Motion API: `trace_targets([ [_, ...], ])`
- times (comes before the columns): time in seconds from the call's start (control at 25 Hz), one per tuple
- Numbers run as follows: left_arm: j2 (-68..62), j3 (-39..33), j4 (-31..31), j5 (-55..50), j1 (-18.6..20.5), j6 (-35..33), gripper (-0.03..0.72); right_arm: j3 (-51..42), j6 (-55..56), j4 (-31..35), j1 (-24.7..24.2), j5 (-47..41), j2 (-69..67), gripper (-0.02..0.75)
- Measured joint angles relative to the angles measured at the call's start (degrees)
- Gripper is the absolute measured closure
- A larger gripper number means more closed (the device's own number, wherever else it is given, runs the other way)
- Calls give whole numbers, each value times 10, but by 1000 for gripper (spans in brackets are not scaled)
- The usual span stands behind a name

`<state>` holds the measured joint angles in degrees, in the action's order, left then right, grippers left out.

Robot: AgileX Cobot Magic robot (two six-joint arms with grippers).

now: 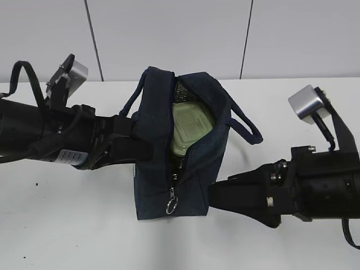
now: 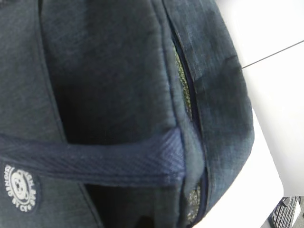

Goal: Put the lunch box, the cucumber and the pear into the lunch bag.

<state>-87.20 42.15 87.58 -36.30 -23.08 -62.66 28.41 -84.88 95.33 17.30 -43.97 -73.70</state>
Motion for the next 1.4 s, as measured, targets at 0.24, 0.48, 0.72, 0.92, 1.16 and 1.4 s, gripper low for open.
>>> trace_targets([
  [0.24,19,0,-21,6,8,0,300,0,-43,0,0,0,-32,262],
  [0.48,40,0,-73,-9,8,-1,270,0,-135,1,0,0,-53,262],
  [0.72,39,0,-66,-20,8,-2,269,0,-234,29,0,0,-60,262],
  [0.92,35,0,-60,-31,8,-17,269,0,-314,55,0,-10,-83,274],
  [1.16,32,0,-52,-45,8,-44,266,0,-378,68,5,-54,-154,331],
  [1.4,-3,1,-47,-45,8,-47,309,0,-437,70,9,-65,-218,334],
])
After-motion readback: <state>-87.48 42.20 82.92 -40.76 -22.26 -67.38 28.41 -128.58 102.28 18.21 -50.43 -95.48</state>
